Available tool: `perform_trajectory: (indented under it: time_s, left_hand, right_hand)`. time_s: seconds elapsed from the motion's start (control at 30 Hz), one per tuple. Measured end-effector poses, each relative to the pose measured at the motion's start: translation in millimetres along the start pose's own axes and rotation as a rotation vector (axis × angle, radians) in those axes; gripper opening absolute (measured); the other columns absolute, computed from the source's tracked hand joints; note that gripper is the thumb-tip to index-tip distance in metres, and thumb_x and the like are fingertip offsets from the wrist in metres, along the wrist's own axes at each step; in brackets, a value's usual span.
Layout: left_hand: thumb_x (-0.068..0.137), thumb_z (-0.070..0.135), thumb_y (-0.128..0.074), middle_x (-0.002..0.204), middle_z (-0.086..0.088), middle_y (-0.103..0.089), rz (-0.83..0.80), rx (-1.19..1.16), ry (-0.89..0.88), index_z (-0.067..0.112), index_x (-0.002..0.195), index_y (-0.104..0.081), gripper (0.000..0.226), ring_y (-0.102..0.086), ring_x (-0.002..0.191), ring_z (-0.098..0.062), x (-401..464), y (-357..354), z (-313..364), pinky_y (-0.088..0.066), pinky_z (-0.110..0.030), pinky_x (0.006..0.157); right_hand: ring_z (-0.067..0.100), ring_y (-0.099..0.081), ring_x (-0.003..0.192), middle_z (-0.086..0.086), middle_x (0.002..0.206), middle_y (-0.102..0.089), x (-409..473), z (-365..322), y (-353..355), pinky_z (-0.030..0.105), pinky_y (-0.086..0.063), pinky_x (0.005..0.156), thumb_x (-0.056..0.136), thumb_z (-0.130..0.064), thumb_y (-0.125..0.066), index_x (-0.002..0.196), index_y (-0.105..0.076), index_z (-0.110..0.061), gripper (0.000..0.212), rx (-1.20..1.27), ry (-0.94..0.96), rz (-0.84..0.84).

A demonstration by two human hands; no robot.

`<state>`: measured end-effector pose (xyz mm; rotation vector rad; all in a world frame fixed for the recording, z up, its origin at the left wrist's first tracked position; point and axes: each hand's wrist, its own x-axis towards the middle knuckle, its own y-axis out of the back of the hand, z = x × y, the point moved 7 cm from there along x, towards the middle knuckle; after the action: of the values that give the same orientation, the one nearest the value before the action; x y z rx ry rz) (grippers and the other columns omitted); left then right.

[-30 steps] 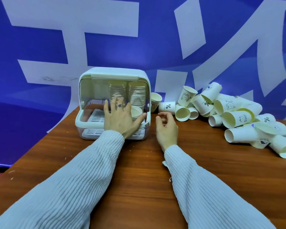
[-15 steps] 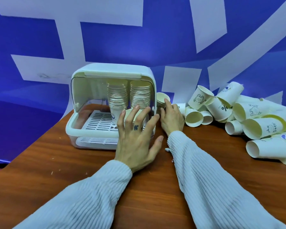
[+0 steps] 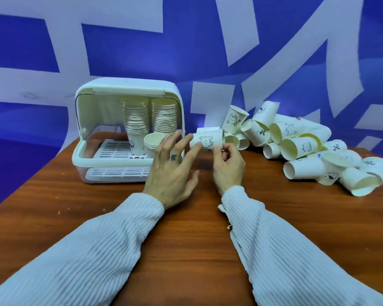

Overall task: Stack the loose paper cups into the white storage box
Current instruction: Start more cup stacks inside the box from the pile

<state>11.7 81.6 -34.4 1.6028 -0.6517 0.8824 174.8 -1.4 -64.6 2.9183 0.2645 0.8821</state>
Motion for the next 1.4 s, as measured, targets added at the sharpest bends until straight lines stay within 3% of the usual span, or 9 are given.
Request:
perform_trajectory:
  time_s: [0.2, 0.37, 0.43, 0.5, 0.6, 0.7, 0.87, 1.13, 1.4]
  left_hand:
    - [0.079, 0.034, -0.077, 0.154, -0.017, -0.041, -0.138, -0.126, -0.127, 0.015, 0.151, -0.044, 0.081, -0.048, 0.135, -0.036, -6, -8, 29, -0.048, -0.047, 0.105]
    - [0.081, 0.035, -0.074, 0.157, -0.007, -0.039, -0.175, -0.142, 0.014, 0.024, 0.152, -0.036, 0.081, -0.054, 0.129, -0.03, -7, -12, 17, -0.058, -0.045, 0.085]
    - [0.083, 0.041, -0.073, 0.154, -0.005, -0.041, -0.15, -0.171, 0.091, 0.022, 0.149, -0.04, 0.076, -0.056, 0.126, -0.027, -7, -11, 10, -0.059, -0.043, 0.079]
    - [0.083, 0.044, -0.073, 0.152, -0.004, -0.043, -0.136, -0.18, 0.109, 0.02, 0.146, -0.042, 0.074, -0.058, 0.123, -0.025, -7, -10, 9, -0.059, -0.041, 0.074]
    - [0.083, 0.046, -0.073, 0.151, -0.003, -0.044, -0.12, -0.181, 0.062, 0.022, 0.147, -0.04, 0.075, -0.058, 0.122, -0.023, -7, -9, 14, -0.059, -0.04, 0.071]
    - [0.085, 0.048, -0.07, 0.153, -0.002, -0.042, -0.13, -0.214, -0.003, 0.023, 0.148, -0.038, 0.075, -0.058, 0.124, -0.024, -8, -11, 20, -0.06, -0.043, 0.077]
    - [0.086, 0.048, -0.068, 0.154, -0.001, -0.042, -0.117, -0.231, -0.017, 0.023, 0.148, -0.039, 0.074, -0.057, 0.126, -0.021, -7, -13, 19, -0.06, -0.04, 0.079]
    - [0.086, 0.047, -0.071, 0.151, 0.001, -0.042, -0.109, -0.353, 0.052, 0.019, 0.148, -0.038, 0.076, -0.056, 0.125, -0.02, -10, -2, 15, -0.059, -0.042, 0.083]
    - [0.09, 0.039, -0.067, 0.14, -0.008, -0.052, 0.213, -0.565, 0.521, 0.013, 0.146, -0.039, 0.067, -0.053, 0.125, -0.022, -22, 41, -37, -0.041, -0.023, 0.103]
  right_hand:
    - [0.027, -0.045, 0.063, 0.009, 0.066, -0.047, -47, -32, 29, 0.045, -0.04, 0.061, 0.085, -0.024, -0.053, 0.072, -0.054, -0.01, 0.018, 0.038, 0.201, -0.226]
    - [0.015, -0.055, 0.068, -0.01, 0.071, -0.059, -41, -32, 31, 0.035, -0.046, 0.067, 0.1, -0.033, -0.048, 0.088, -0.064, -0.014, 0.027, 0.121, 0.174, -0.192]
    - [0.011, -0.058, 0.078, -0.014, 0.082, -0.063, -19, -16, 30, 0.033, -0.047, 0.075, 0.1, -0.036, -0.048, 0.097, -0.068, -0.02, 0.026, 0.002, 0.118, -0.079]
    - [0.019, -0.06, 0.109, -0.007, 0.111, -0.067, 7, 7, 17, 0.038, -0.046, 0.096, 0.096, -0.036, -0.053, 0.108, -0.07, -0.029, 0.022, -0.326, 0.073, -0.108]
    - [0.028, -0.031, 0.149, 0.003, 0.155, -0.045, 24, 46, -15, 0.044, -0.027, 0.121, 0.095, -0.044, -0.054, 0.136, -0.062, -0.039, 0.042, -0.722, -0.056, -0.397]
    - [0.028, -0.004, 0.159, 0.008, 0.17, -0.02, 34, 54, -35, 0.047, -0.006, 0.128, 0.098, -0.051, -0.048, 0.152, -0.047, -0.039, 0.054, -0.894, 0.006, -0.524]
    - [0.031, -0.013, 0.158, 0.004, 0.16, -0.043, 48, 63, -42, 0.049, -0.011, 0.127, 0.099, -0.049, -0.045, 0.15, -0.049, -0.016, 0.06, -0.925, -0.042, -0.5]
    - [0.029, -0.045, 0.137, 0.004, 0.137, -0.065, 26, 29, -1, 0.043, -0.038, 0.111, 0.097, -0.03, -0.053, 0.137, -0.064, -0.021, 0.043, -0.735, 0.02, -0.274]
    - [0.015, -0.067, 0.099, -0.015, 0.094, -0.071, 3, -38, 38, 0.042, -0.053, 0.095, 0.096, -0.022, -0.066, 0.107, -0.072, -0.03, 0.015, -0.055, 0.102, 0.033]
